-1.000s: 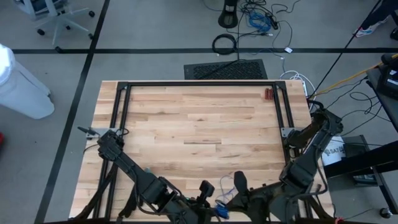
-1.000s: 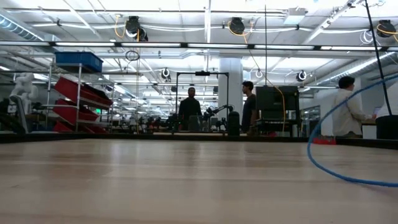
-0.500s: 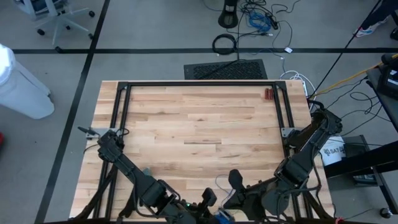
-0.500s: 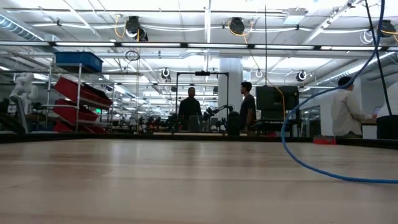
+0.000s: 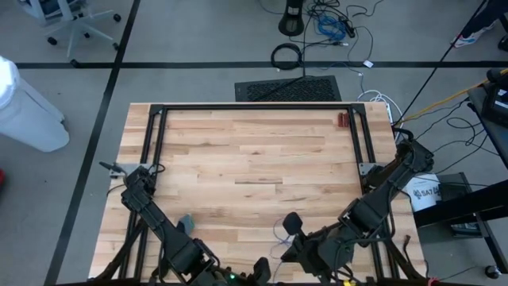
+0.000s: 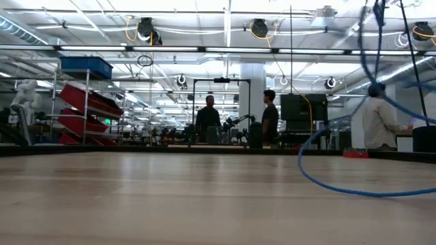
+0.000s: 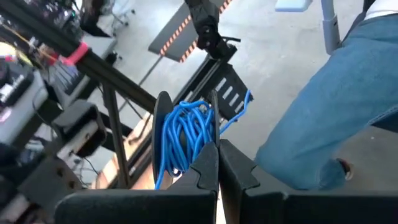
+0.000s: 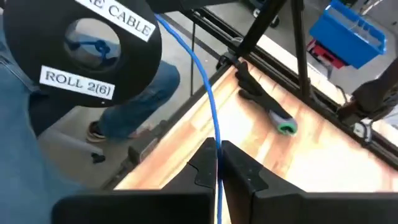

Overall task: Coil cords
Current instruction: Coil the blue wire onto the black spool

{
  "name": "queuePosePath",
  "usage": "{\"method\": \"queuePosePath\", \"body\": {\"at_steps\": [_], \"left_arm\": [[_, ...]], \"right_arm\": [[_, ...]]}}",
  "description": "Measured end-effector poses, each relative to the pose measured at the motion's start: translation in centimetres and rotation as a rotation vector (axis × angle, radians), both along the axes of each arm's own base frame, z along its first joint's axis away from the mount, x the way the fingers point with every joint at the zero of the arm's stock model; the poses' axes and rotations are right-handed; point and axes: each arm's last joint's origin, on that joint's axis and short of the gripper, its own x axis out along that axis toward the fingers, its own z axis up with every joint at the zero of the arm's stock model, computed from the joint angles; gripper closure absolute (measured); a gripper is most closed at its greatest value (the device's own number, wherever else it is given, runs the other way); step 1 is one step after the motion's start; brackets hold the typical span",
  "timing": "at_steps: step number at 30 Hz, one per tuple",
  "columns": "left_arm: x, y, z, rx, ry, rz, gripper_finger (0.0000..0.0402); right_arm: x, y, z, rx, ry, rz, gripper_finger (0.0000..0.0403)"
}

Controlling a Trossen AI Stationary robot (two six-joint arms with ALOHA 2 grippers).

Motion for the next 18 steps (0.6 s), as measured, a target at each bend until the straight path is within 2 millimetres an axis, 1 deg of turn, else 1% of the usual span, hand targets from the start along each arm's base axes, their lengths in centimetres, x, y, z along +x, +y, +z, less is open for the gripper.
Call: {"method": "queuePosePath", "body": {"at_steps": [6, 10, 14, 18], "left_arm": [[-0.1, -0.4, 0.4, 0.015, -0.053, -0.022, 0.0401], [-0.1, -0.4, 0.6, 0.019, -0.075, 0.004, 0.0401], [-0.1, -0.3, 0.7, 0.041, -0.102, 0.095, 0.0401], [-0.4, -0.4, 0.7, 0.068, -0.128, 0.190, 0.0401]], "right_arm": [[0.3, -0.3, -0.2, 0.043, 0.050, 0.033, 0.0371], [0.1, -0.1, -0.2, 0.058, 0.062, 0.055, 0.0352], [-1.0, -0.1, 0.5, 0.083, 0.074, 0.043, 0.0326], [-2.8, -0.4, 1.0, 0.036, 0.070, -0.075, 0.0302]]}}
